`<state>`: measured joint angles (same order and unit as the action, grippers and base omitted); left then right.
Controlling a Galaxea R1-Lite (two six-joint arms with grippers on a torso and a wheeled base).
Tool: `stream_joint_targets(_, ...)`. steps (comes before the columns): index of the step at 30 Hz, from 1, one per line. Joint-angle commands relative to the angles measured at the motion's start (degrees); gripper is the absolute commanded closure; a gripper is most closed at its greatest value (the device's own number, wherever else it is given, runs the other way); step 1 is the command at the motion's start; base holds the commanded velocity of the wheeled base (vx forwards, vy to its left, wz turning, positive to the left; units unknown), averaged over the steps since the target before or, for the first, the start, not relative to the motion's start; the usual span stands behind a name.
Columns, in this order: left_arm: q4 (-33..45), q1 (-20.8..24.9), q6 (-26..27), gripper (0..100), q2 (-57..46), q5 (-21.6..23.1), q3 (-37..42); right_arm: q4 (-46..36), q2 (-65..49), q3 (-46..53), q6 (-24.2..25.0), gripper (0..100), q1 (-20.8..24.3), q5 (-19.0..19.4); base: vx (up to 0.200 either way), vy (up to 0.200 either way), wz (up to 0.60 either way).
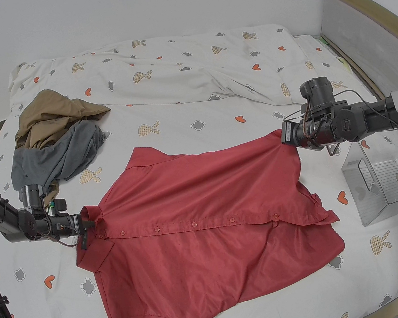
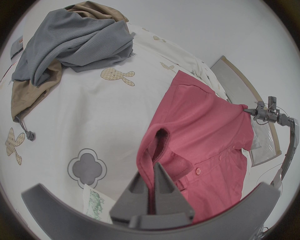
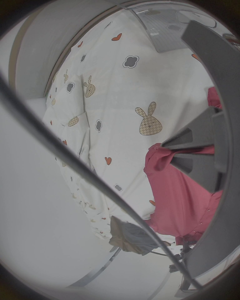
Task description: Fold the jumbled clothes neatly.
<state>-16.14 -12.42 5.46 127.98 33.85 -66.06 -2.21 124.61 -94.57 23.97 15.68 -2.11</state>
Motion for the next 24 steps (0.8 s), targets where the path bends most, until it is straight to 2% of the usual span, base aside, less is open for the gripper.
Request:
stream_joint_targets(1, -0.03, -0.15, -0.10, 100, -0.18, -0.10, -0.03, -4.47, 1.86, -2.54, -0.15, 100, 2.43, -0.26, 0.000, 0.000, 0.00)
stream_joint_targets(5, -0.03, -0.15, -0.01, 100, -0.18, -0.10, 0.05, -6.32, 1.60, -3.34, -0.15, 100, 2.96, 1.32, 0.000, 0.000, 0.00)
stream_joint_targets(6, -0.03, -0.15, -0.01, 100, -0.18, -0.10, 0.05, -6.49, 1.51, -3.78, -0.06, 0, 2.87, 2.28, 0.000, 0.000, 0.00)
stream_joint_targets(10, -0.03, -0.06, 0.08, 100, -0.36, -0.10, 0.41, -6.67, 1.69, -3.07, 0.55, 0, 0.93, 6.94, 0.000, 0.000, 0.00)
stream_joint_targets(11, -0.03, -0.06, 0.08, 100, -0.36, -0.10, 0.41, -6.67, 1.69, -3.07, 0.55, 0, 0.93, 6.94, 0.000, 0.000, 0.00)
stream_joint_targets(13, -0.12, -0.06, 0.08, 100, -0.36, -0.10, 0.41, -6.67, 1.34, -0.61, 0.64, 0, -2.76, 10.72, 0.000, 0.000, 0.00)
stream_joint_targets(17, -0.12, -0.06, 0.16, 100, -0.36, -0.10, 0.49, -6.58, -1.30, 3.26, 0.64, 0, -9.44, 21.44, 0.000, 0.000, 0.00)
stream_joint_targets(18, -0.12, -0.06, 0.16, 100, -0.36, -0.10, 0.41, -6.49, -2.27, 5.01, 0.47, 0, -11.81, 26.81, 0.000, 0.000, 0.00)
stream_joint_targets(20, -0.12, -0.06, 0.16, 100, -0.27, -0.10, 0.49, -6.41, -2.00, 6.68, -0.15, 0, -14.97, 33.57, 0.000, 0.000, 0.00)
stream_joint_targets(22, -0.12, 0.03, 0.16, 100, -0.27, -0.10, 0.49, -6.32, -1.57, 8.18, -0.24, 0, -16.38, 36.12, 0.000, 0.000, 0.00)
stream_joint_targets(24, -0.12, 0.03, 0.16, 100, -0.27, -0.10, 0.49, -6.14, 0.46, 9.41, -0.32, 0, -16.47, 36.12, 0.000, 0.000, 0.00)
